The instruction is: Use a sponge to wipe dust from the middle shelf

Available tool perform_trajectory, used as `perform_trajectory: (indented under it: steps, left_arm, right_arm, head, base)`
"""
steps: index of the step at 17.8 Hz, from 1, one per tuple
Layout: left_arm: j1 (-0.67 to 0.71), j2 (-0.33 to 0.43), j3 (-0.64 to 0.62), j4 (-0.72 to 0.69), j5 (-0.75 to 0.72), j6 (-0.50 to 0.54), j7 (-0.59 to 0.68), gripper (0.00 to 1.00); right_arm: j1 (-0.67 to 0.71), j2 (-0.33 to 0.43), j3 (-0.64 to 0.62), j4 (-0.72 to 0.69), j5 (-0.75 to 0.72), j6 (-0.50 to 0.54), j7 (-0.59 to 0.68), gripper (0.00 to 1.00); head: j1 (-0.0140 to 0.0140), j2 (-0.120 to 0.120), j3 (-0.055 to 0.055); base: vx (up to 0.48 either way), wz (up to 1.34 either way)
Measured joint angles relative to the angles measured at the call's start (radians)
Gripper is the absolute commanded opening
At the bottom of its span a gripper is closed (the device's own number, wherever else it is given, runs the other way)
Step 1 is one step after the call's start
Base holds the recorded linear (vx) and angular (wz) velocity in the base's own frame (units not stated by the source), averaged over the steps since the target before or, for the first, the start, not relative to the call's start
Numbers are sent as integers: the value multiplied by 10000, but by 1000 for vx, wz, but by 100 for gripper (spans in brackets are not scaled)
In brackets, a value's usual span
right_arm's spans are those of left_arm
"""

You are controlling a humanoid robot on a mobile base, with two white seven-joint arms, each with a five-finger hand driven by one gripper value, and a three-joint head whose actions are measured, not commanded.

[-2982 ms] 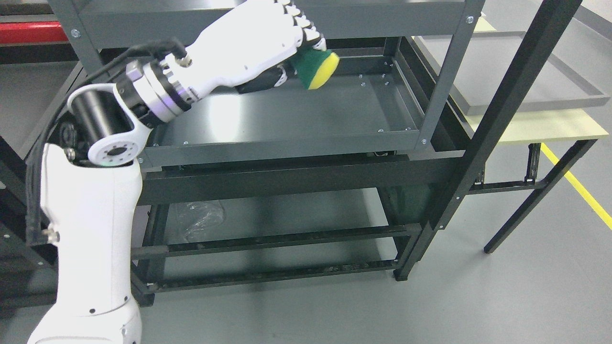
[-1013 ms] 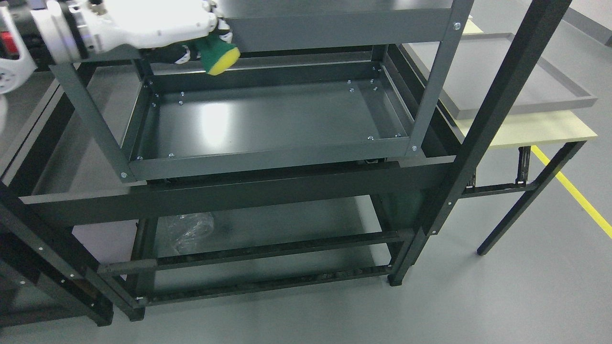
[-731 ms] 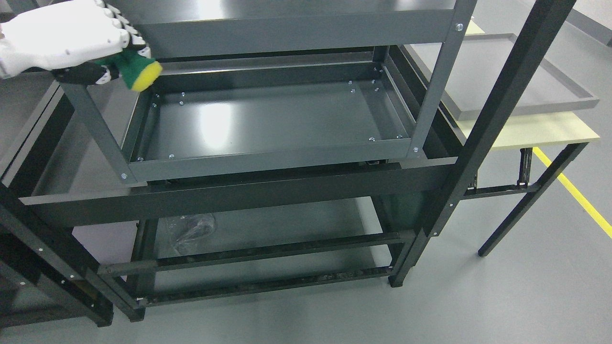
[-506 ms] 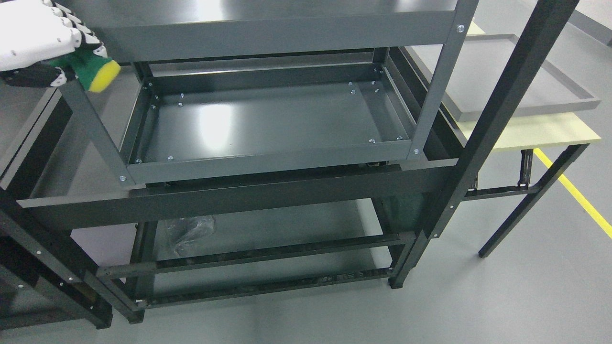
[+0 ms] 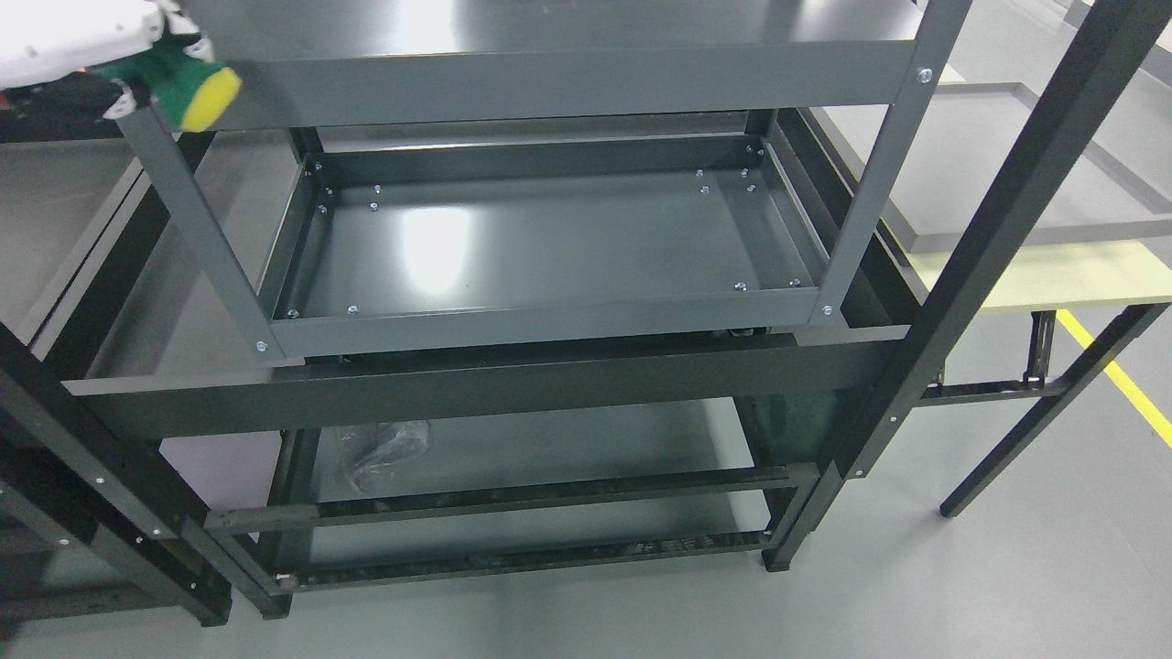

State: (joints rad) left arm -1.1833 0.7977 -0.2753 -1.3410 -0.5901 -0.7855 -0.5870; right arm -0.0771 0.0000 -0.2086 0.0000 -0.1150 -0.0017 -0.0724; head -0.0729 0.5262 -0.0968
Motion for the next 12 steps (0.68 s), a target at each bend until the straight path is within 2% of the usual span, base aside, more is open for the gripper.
perform_trajectory:
  steps: [6,12]
  left_arm:
    - [-1171,-2301,-676,855,-1449,0,0,1]
    - [-2398,-4784,-1172,2417,-3172,0,35,1]
  right_arm:
    - [1,0,0,0,0,0,0,100]
    - [3,0,0,0,0,0,0,100]
  head:
    - [0,0,0]
    - [0,0,0]
  base:
    - [-2,-5]
    - [0,0]
